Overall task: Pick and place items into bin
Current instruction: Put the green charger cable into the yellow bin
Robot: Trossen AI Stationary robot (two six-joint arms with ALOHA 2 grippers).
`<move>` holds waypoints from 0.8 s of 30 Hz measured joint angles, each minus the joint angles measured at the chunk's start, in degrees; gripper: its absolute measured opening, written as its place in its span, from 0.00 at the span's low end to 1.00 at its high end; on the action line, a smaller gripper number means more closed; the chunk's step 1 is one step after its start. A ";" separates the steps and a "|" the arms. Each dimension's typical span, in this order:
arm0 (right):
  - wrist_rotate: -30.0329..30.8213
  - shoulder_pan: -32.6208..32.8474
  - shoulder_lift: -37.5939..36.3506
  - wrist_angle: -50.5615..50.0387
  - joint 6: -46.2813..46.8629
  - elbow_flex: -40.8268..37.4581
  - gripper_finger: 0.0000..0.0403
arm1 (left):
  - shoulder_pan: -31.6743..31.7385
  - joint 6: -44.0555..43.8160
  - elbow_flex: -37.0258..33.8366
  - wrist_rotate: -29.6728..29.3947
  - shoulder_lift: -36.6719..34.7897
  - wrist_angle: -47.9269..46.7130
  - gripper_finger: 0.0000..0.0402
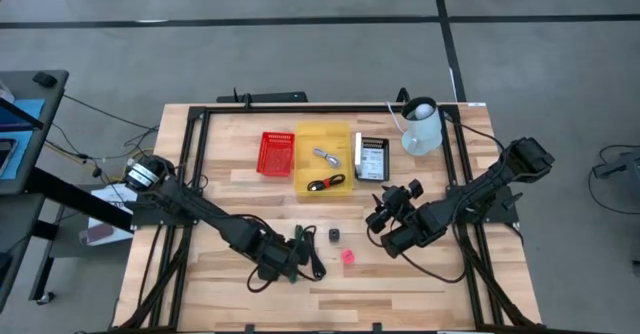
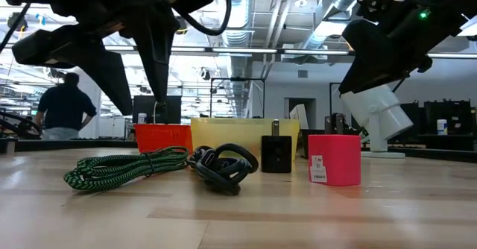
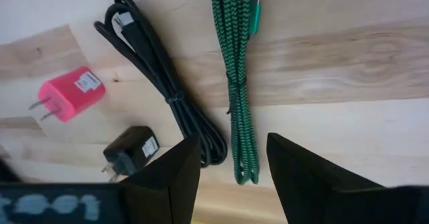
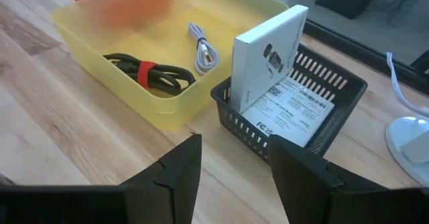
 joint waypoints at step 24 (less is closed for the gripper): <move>-0.40 0.02 -0.02 3.13 -1.48 0.04 0.42 | 1.51 5.34 -0.20 1.80 6.13 3.75 0.41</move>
